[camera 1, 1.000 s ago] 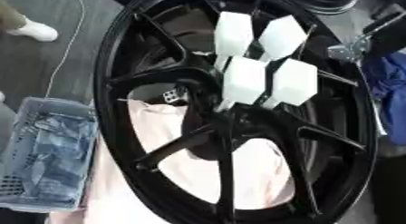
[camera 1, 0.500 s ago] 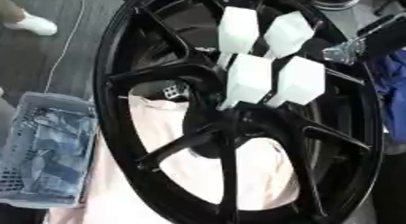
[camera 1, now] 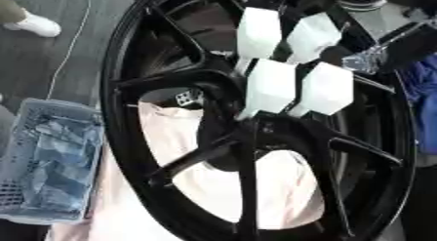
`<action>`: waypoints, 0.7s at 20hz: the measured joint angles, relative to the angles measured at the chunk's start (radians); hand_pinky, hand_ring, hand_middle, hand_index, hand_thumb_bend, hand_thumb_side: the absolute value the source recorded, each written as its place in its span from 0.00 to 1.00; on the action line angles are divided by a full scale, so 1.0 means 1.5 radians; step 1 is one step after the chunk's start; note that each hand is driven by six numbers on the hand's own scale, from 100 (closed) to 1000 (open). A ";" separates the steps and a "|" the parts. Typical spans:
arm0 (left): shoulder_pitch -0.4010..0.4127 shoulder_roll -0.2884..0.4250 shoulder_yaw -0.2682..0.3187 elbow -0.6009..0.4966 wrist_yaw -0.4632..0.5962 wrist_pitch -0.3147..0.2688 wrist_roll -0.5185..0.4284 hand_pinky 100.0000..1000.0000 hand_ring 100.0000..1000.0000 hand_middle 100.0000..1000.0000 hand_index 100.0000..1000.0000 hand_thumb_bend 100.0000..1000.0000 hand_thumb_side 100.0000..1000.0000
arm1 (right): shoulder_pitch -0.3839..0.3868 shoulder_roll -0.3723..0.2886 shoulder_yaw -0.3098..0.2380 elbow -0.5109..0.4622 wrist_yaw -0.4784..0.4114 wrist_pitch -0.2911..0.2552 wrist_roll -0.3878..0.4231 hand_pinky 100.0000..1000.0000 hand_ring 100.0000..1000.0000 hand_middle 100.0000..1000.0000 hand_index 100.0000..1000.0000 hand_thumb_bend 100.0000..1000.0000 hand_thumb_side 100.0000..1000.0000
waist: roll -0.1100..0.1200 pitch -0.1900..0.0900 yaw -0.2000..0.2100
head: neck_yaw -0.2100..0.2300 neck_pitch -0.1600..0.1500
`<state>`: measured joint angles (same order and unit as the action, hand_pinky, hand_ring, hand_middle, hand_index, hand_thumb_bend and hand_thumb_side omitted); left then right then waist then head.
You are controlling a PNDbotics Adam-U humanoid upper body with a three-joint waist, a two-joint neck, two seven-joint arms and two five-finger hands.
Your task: Pull the pin out of the wheel hub.
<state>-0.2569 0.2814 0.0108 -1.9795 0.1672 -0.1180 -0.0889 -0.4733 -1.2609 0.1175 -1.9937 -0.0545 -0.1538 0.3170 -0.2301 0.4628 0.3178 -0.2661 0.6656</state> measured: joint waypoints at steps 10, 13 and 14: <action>-0.001 0.000 0.000 0.000 -0.001 0.000 -0.001 0.86 0.67 0.61 0.70 0.00 0.73 | 0.005 0.005 0.004 0.000 0.005 0.013 0.018 0.68 0.80 0.67 0.77 0.19 0.00 | 0.000 0.004 0.000 | -0.001 0.000; -0.001 0.000 0.000 0.000 -0.001 0.000 -0.001 0.86 0.67 0.61 0.70 0.00 0.73 | 0.005 0.005 0.005 0.000 0.005 0.016 0.032 0.68 0.79 0.66 0.76 0.19 0.00 | -0.001 0.004 0.002 | -0.001 -0.001; -0.001 0.000 0.000 0.000 -0.001 0.000 -0.002 0.86 0.67 0.61 0.70 0.00 0.73 | 0.005 0.005 0.006 0.000 0.005 0.017 0.036 0.68 0.79 0.65 0.76 0.19 0.00 | -0.001 0.004 0.002 | -0.001 -0.001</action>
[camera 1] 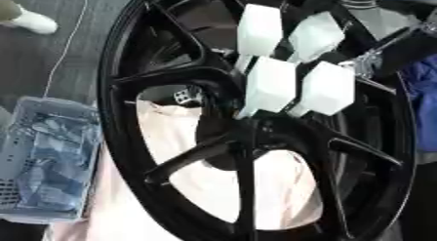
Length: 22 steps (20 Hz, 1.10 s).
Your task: Pull the pin out of the wheel hub.
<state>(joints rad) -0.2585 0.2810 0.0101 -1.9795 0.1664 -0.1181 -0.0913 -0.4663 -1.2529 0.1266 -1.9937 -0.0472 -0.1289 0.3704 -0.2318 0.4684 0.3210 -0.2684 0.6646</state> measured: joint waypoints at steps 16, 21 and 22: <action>-0.002 -0.005 0.000 0.000 0.000 0.002 -0.003 0.87 0.68 0.61 0.70 0.00 0.73 | -0.002 0.006 0.006 0.000 0.000 0.010 -0.005 0.67 0.75 0.59 0.72 0.21 0.00 | -0.002 0.001 0.001 | -0.004 -0.005; -0.003 -0.005 0.000 0.000 0.000 0.003 -0.003 0.87 0.68 0.61 0.70 0.00 0.73 | 0.001 0.009 0.006 0.000 0.007 0.020 -0.007 0.69 0.78 0.69 0.82 0.33 0.00 | -0.002 0.001 0.001 | -0.004 -0.005; -0.003 -0.005 0.000 0.000 0.000 0.003 -0.003 0.87 0.68 0.61 0.70 0.00 0.73 | 0.002 0.009 0.006 0.000 0.010 0.022 -0.007 0.69 0.78 0.68 0.83 0.34 0.00 | -0.002 0.001 0.001 | -0.004 -0.005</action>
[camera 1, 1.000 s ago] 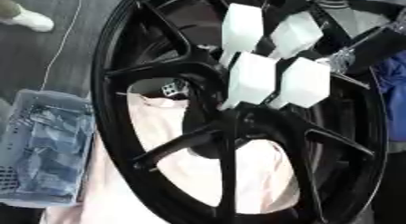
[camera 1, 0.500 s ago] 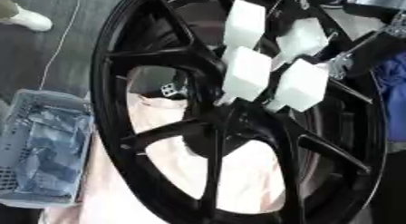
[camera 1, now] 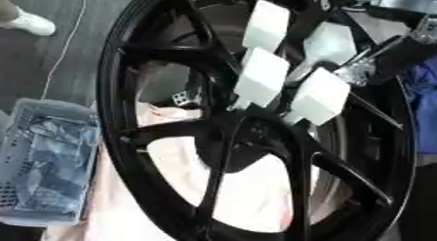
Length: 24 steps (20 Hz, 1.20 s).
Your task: Pull the pin out of the wheel hub.
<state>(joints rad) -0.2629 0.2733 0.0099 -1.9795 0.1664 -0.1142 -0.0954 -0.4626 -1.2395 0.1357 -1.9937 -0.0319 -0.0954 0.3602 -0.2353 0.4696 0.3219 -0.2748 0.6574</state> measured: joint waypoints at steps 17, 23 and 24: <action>0.004 0.000 0.000 0.000 -0.006 0.001 -0.005 0.87 0.67 0.61 0.70 0.00 0.73 | 0.010 0.001 -0.004 0.000 0.041 0.053 -0.006 0.67 0.71 0.47 0.70 0.27 0.00 | 0.001 -0.002 -0.008 | 0.002 0.000; 0.004 0.000 0.000 0.000 -0.006 0.000 -0.006 0.87 0.67 0.61 0.70 0.00 0.73 | 0.010 0.002 -0.004 0.000 0.037 0.059 -0.016 0.64 0.65 0.39 0.61 0.17 0.00 | 0.001 -0.004 -0.010 | 0.002 0.000; 0.004 0.000 0.000 0.000 -0.006 0.000 -0.006 0.87 0.67 0.61 0.70 0.00 0.73 | 0.010 0.002 -0.004 0.000 0.036 0.058 -0.018 0.63 0.64 0.38 0.59 0.15 0.00 | 0.001 -0.004 -0.010 | 0.002 0.000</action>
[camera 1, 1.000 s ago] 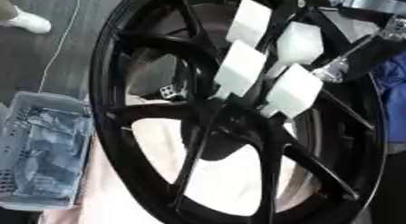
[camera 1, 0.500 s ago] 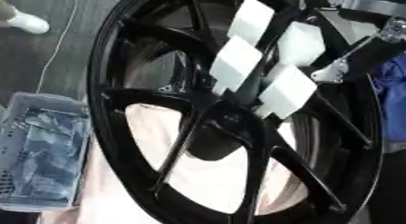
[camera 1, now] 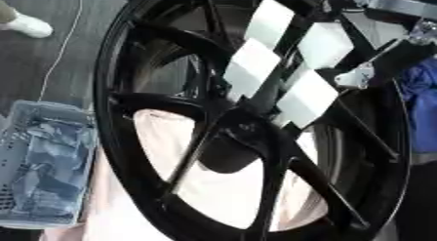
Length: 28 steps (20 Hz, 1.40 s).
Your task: Pull the pin out of the wheel hub.
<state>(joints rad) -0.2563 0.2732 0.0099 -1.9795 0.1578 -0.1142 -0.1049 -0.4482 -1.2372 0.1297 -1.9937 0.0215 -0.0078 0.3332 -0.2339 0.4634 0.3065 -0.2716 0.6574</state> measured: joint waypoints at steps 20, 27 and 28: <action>0.007 0.000 0.000 0.000 0.000 0.002 -0.002 0.87 0.67 0.62 0.70 0.00 0.72 | -0.012 -0.014 -0.066 0.000 -0.035 -0.009 0.008 0.63 0.56 0.24 0.51 0.15 0.00 | 0.003 -0.011 -0.018 | 0.004 0.011; 0.014 0.000 0.004 0.000 0.000 0.002 0.002 0.87 0.67 0.62 0.70 0.00 0.72 | 0.026 -0.035 -0.149 0.000 -0.056 0.007 -0.007 0.63 0.57 0.24 0.51 0.16 0.00 | 0.008 -0.019 -0.036 | 0.017 0.013; 0.015 0.000 0.005 0.000 -0.001 0.002 0.003 0.87 0.67 0.62 0.70 0.00 0.72 | 0.043 -0.036 -0.164 0.000 -0.056 0.016 -0.016 0.62 0.56 0.24 0.51 0.15 0.00 | 0.010 -0.021 -0.040 | 0.020 0.015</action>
<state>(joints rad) -0.2341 0.2732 0.0177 -1.9795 0.1569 -0.1116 -0.1000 -0.3836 -1.2916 -0.1163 -1.9937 -0.0618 0.0155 0.3084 -0.2195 0.4317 0.2464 -0.2415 0.6800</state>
